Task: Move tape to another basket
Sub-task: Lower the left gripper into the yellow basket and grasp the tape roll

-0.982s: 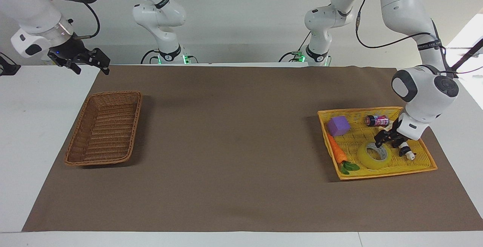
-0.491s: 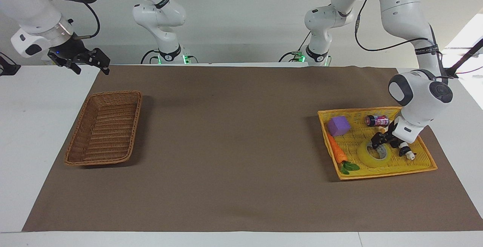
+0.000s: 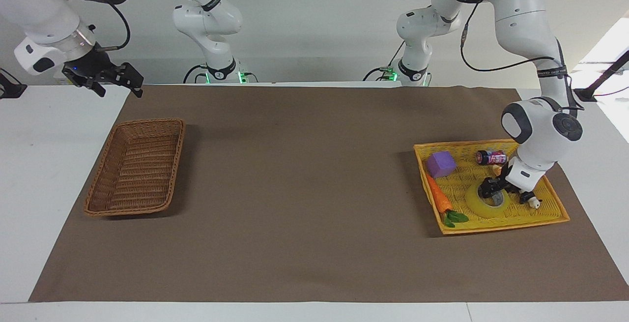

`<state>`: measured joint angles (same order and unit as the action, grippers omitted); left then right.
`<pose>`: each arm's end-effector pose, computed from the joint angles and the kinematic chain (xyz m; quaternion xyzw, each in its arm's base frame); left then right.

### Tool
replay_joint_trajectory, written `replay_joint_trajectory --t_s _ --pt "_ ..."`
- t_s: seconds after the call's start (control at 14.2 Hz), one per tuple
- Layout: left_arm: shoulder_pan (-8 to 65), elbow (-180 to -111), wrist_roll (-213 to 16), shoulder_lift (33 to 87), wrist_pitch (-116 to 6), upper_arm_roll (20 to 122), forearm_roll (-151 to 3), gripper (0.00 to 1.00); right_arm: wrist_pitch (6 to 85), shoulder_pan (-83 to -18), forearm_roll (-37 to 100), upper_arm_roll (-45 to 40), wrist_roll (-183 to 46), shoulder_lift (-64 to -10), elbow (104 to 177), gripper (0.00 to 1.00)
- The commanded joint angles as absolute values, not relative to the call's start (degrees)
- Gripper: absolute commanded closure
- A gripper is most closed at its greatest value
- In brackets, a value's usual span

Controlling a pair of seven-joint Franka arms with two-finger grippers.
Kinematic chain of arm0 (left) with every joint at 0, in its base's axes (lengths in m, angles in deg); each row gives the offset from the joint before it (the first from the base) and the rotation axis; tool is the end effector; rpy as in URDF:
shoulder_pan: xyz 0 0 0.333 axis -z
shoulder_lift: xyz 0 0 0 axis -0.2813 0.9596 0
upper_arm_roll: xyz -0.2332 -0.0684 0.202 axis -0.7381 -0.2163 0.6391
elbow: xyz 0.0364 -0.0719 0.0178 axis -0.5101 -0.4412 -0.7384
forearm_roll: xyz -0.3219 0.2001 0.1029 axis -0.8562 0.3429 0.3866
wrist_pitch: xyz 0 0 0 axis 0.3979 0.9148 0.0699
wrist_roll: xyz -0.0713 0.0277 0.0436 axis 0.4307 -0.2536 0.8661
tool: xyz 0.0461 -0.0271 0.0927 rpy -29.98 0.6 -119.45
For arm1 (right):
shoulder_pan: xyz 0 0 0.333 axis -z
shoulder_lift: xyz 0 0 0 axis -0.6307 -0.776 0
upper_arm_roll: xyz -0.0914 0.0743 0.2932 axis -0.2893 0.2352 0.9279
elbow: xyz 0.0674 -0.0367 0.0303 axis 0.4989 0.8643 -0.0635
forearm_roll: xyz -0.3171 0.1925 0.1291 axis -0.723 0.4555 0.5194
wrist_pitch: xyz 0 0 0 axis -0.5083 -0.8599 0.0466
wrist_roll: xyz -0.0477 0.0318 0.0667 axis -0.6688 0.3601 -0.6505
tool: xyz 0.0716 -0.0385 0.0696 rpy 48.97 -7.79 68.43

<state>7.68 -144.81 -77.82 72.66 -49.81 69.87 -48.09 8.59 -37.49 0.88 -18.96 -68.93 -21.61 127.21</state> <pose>0.6308 0.0555 0.3022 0.9998 -0.0064 0.0193 0.0063 0.5247 -0.1006 0.6127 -0.9962 0.0306 0.0807 0.0110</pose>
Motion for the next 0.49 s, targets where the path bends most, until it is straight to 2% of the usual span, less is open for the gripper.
replay_joint_trajectory --t_s 0.0,0.42 --pt "7.64 -144.35 -78.58 73.04 -47.31 70.05 -47.52 1.0 8.72 -37.35 0.61 -18.68 -68.12 -20.31 128.71 0.0" --pt "9.91 -129.86 -84.79 71.64 -27.1 69.7 -50.76 1.0 8.72 -37.35 0.61 -18.77 -68.12 -20.31 128.71 0.0"
